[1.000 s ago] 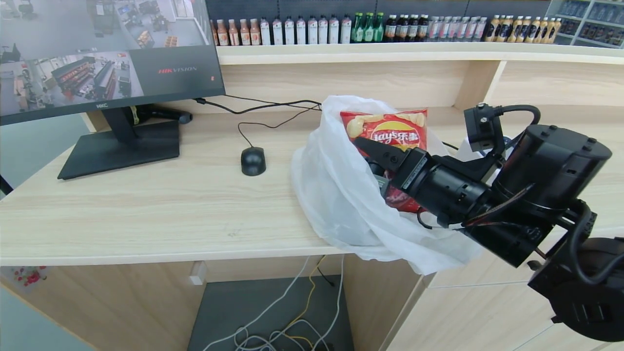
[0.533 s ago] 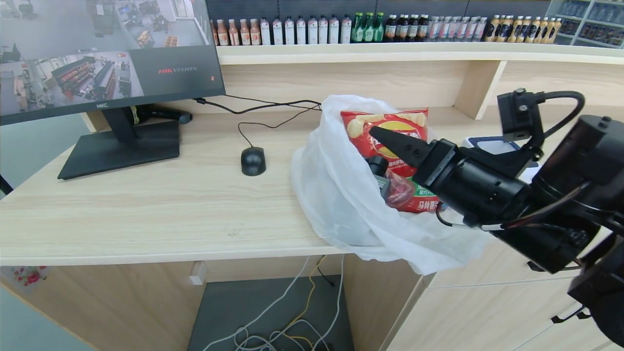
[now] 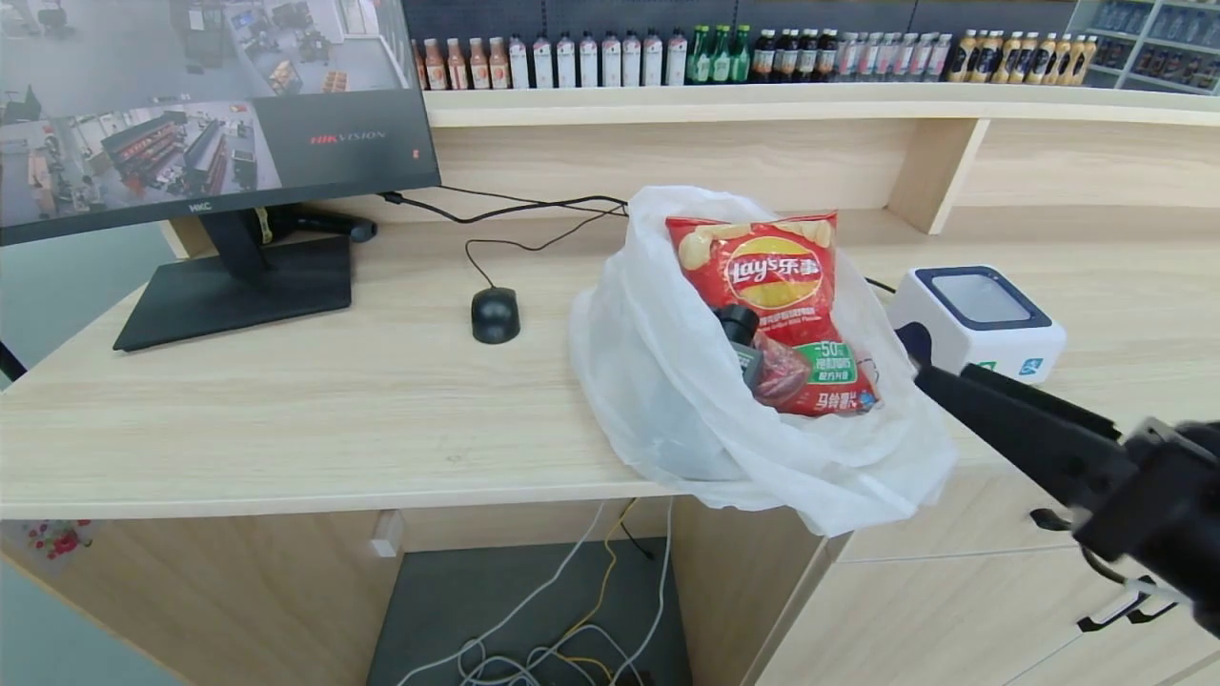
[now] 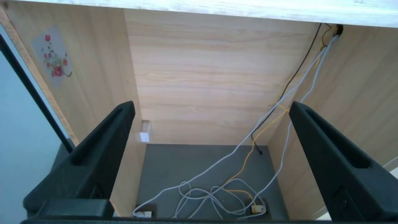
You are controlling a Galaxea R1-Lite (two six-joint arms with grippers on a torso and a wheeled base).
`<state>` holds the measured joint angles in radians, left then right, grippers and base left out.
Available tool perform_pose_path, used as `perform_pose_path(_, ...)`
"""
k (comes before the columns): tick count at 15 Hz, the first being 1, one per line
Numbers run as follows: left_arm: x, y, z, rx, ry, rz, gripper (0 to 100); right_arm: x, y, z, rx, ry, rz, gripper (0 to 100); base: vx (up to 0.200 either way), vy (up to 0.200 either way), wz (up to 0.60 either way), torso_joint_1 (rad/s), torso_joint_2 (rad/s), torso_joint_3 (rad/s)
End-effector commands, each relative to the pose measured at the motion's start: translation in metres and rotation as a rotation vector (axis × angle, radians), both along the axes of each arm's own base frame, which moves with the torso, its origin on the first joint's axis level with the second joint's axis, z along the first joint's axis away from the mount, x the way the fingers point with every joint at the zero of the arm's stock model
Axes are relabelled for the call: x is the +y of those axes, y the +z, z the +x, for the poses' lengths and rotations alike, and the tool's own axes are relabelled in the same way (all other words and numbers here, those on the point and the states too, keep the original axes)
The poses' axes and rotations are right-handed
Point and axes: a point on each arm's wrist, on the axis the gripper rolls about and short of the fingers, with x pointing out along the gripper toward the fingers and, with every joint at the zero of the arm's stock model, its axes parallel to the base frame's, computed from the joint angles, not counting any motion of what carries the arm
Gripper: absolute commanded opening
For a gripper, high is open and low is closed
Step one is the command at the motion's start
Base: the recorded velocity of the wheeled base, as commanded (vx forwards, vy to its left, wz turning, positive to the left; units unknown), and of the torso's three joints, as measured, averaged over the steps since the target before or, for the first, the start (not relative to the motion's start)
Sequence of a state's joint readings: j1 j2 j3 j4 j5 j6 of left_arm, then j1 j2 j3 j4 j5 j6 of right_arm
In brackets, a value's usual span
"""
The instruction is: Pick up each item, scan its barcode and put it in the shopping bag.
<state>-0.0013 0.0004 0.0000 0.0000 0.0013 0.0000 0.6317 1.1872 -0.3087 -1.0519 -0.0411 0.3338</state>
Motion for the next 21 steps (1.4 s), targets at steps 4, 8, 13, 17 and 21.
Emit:
perform_pose_path(4, 0.000, 0.000, 0.001, 0.012, -0.002, 0.000, 100, -0.078, -0.063, -0.095, -0.134, -0.259, -0.303, 100, 0.000, 0.000, 0.00, 0.000, 0.00, 0.000)
perform_pose_path(8, 0.000, 0.000, 0.000, 0.001, 0.000, -0.002, 100, -0.100, -0.115, -0.140, -0.121, -0.255, -0.502, 100, 0.000, 0.000, 0.00, 0.000, 0.00, 0.000)
perform_pose_path(13, 0.000, 0.000, 0.000, 0.001, 0.000, -0.002, 100, -0.104, -0.127, -0.150, -0.100, -0.203, -0.518, 100, 0.000, 0.000, 0.00, 0.000, 0.00, 0.000)
perform_pose_path(17, 0.000, 0.000, 0.000, 0.001, 0.000, -0.003, 100, -0.098, -0.125, -0.145, 0.029, -0.396, -0.560, 100, 0.000, 0.000, 0.00, 0.000, 0.00, 0.000)
perform_pose_path(21, 0.000, 0.000, 0.000, 0.001, 0.000, -0.003, 100, -0.096, -0.125, -0.144, 0.100, -0.557, -0.555, 100, 0.000, 0.000, 0.00, 0.000, 0.00, 0.000)
